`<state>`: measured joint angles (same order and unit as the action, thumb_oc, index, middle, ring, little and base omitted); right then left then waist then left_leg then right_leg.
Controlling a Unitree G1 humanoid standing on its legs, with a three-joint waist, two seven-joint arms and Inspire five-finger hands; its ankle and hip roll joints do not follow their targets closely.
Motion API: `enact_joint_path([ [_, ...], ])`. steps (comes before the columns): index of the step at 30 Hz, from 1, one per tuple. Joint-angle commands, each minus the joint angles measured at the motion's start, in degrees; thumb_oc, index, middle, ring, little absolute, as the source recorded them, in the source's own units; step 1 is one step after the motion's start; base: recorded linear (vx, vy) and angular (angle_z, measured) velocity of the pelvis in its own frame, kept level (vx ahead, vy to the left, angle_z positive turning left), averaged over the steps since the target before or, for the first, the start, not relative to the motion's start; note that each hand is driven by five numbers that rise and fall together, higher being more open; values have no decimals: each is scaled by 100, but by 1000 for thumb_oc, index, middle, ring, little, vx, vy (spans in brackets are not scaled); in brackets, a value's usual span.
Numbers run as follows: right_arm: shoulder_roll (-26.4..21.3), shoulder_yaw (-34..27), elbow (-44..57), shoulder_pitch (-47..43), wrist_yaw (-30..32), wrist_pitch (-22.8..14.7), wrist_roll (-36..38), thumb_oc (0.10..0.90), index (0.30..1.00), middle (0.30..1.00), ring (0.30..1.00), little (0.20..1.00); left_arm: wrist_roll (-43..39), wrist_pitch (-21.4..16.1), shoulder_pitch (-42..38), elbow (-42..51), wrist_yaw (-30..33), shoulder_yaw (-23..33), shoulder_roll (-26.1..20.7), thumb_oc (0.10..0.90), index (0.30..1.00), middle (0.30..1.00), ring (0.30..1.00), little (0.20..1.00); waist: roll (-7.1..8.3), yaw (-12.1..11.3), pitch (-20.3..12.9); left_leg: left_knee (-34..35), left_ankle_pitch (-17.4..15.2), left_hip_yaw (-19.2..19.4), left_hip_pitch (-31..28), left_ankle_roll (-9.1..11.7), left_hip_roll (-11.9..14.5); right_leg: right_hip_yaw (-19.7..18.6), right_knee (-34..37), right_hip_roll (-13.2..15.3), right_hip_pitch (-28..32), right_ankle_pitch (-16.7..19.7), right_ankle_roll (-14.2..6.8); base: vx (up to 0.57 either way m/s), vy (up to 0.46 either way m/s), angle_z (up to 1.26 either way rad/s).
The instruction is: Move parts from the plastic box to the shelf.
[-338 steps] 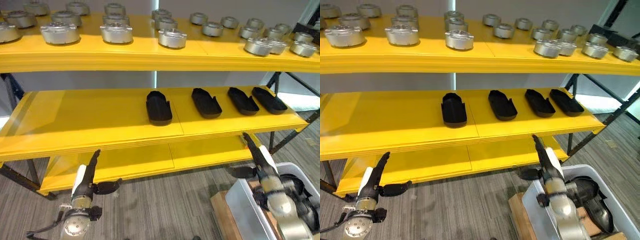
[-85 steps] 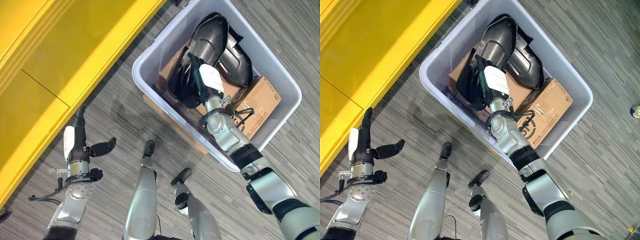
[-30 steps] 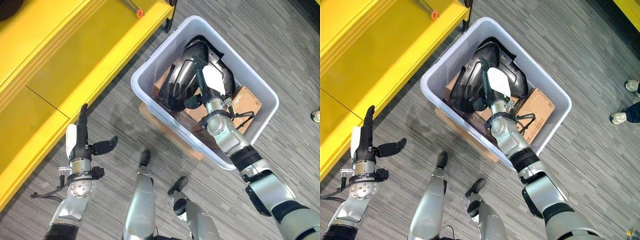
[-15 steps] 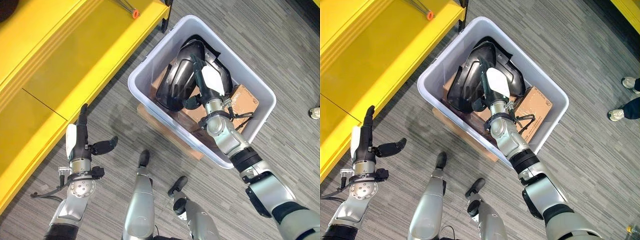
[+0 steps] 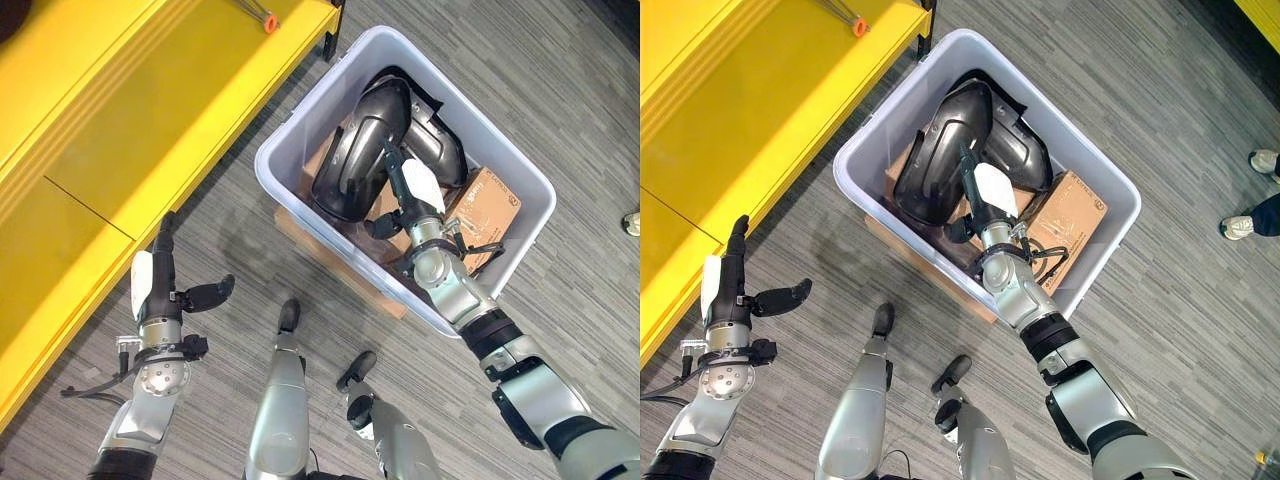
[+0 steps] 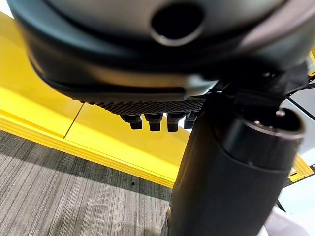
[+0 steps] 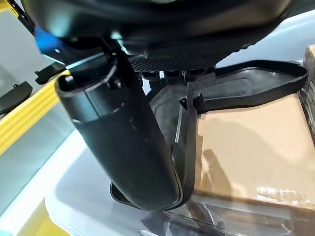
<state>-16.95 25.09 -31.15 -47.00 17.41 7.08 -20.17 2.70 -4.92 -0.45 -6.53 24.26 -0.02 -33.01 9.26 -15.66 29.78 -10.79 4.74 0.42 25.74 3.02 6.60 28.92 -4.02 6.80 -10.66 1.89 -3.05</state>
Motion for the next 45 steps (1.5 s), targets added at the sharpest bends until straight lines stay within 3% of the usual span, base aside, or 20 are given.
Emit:
enact_joint_path([
  [1,-124,-26,671,-111,166,-329,-260,900,1000,1000,1000,1000,273,-294,217,445,133,185,-262,900,1000,1000,1000,1000,124,77,-389,-11,-450,323,-204,56,258,-354,-75,729,365,15,-688,0,0,0],
  [24,-379,373,657,-499,49,-316,-1342,900,1000,1000,1000,1000,377,-333,109,541,207,174,-252,900,1000,1000,1000,1000,111,121,-61,-57,-418,342,-16,88,293,-408,-155,692,120,28,-669,-1,1,0],
  [45,-235,525,491,-659,165,-307,-1305,900,1000,1000,1000,1000,404,-310,128,570,330,106,-330,900,1000,1000,1000,1000,24,152,1,-125,-385,282,457,86,258,-337,-251,674,-298,90,-663,2,2,1],
])
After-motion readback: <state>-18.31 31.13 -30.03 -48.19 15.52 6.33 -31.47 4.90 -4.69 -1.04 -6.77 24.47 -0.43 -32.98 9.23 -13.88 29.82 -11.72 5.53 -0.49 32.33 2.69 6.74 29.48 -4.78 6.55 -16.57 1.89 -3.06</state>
